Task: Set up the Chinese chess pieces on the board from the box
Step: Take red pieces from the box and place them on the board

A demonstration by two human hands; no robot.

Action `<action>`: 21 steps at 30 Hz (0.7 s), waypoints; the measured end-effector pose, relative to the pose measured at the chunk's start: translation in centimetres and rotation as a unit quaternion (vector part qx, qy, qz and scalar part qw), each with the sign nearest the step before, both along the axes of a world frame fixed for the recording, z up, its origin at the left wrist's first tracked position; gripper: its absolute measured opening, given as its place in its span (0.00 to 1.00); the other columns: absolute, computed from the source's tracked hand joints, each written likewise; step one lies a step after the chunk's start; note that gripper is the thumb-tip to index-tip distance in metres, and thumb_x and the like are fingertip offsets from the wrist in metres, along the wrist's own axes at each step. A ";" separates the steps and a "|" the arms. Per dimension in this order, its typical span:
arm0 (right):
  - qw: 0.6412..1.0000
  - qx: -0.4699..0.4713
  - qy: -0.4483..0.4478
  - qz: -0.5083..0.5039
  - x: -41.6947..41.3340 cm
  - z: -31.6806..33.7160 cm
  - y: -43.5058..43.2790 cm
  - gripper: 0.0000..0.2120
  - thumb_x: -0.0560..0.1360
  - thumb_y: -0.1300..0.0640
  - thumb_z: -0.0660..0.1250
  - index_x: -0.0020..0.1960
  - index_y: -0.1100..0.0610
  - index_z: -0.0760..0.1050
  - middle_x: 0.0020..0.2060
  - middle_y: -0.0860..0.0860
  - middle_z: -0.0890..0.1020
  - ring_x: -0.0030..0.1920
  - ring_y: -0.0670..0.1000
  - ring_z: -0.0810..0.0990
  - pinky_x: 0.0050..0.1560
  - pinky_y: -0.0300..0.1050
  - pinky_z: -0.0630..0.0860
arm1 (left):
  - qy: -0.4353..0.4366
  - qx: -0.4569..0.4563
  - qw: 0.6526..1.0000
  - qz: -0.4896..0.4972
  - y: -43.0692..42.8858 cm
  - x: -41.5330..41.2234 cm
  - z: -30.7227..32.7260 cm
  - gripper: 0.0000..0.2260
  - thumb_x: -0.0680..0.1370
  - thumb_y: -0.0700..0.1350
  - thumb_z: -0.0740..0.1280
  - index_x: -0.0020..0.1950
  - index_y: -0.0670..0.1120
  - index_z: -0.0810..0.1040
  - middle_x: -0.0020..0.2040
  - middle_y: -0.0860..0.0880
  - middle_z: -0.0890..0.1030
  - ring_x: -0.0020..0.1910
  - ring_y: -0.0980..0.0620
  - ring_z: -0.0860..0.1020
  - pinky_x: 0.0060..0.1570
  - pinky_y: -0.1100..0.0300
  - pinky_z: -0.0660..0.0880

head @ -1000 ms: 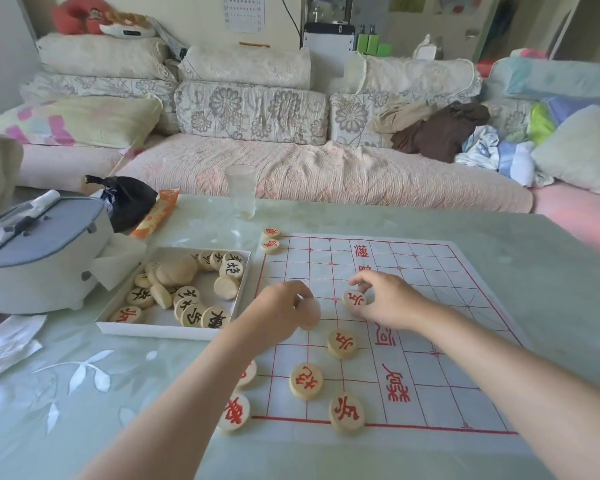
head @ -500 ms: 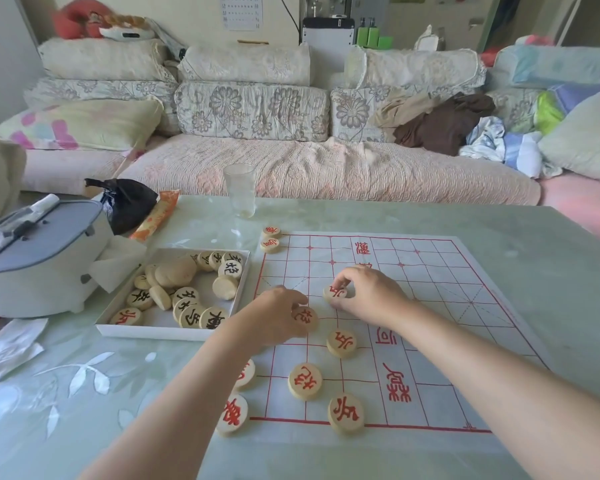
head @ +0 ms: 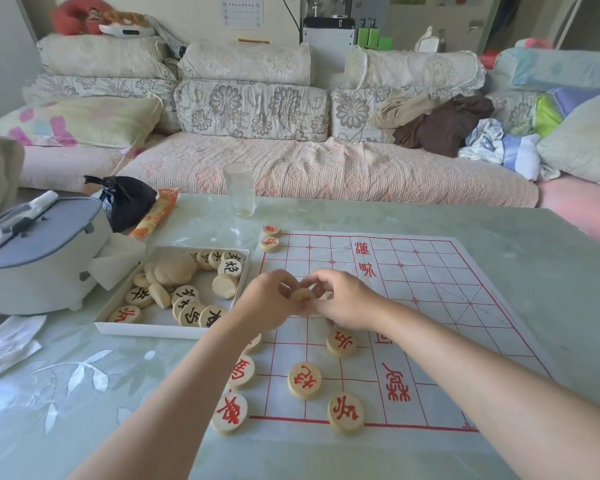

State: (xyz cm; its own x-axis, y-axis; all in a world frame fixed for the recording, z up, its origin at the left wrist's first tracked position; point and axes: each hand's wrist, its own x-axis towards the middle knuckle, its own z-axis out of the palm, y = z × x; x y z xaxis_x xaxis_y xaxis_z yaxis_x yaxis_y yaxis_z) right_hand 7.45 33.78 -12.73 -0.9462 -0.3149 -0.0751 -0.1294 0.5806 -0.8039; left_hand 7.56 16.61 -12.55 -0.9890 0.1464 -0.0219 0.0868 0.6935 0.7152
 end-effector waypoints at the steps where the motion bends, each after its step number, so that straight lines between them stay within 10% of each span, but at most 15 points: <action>1: 1.000 -0.013 0.005 -0.007 0.1 0.0 -0.1 0.16 0.73 0.49 0.75 0.59 0.47 0.76 0.50 0.50 0.81 0.27 0.46 0.76 0.29 0.38 0.72 | -0.011 0.027 1.000 0.011 -0.1 -0.1 0.1 0.09 0.70 0.47 0.76 0.43 0.51 0.76 0.34 0.57 0.79 0.31 0.60 0.74 0.31 0.65 0.69; 5: 0.999 -0.036 0.037 -0.019 0.4 0.1 -0.5 0.16 0.73 0.53 0.75 0.58 0.47 0.74 0.49 0.45 0.81 0.30 0.46 0.77 0.34 0.40 0.76 | -0.056 0.172 0.982 0.060 -0.9 0.0 0.6 0.05 0.74 0.40 0.70 0.49 0.47 0.79 0.39 0.49 0.81 0.35 0.52 0.78 0.44 0.52 0.79; 12: 0.987 0.023 0.160 -0.019 0.4 -0.3 -2.1 0.18 0.69 0.53 0.79 0.57 0.45 0.79 0.49 0.39 0.77 0.38 0.37 0.75 0.40 0.28 0.70 | -0.029 0.205 0.975 0.081 -1.8 0.4 0.8 0.01 0.73 0.43 0.71 0.42 0.48 0.80 0.35 0.49 0.82 0.34 0.53 0.78 0.40 0.58 0.77; 21: 0.965 0.152 0.148 -0.154 -5.8 -0.2 -0.3 0.14 0.71 0.44 0.73 0.54 0.44 0.74 0.53 0.42 0.79 0.56 0.47 0.78 0.56 0.46 0.74 | 0.157 -0.248 0.954 0.053 -7.7 -1.5 0.0 0.11 0.78 0.50 0.62 0.59 0.55 0.77 0.57 0.51 0.75 0.59 0.48 0.68 0.55 0.56 0.68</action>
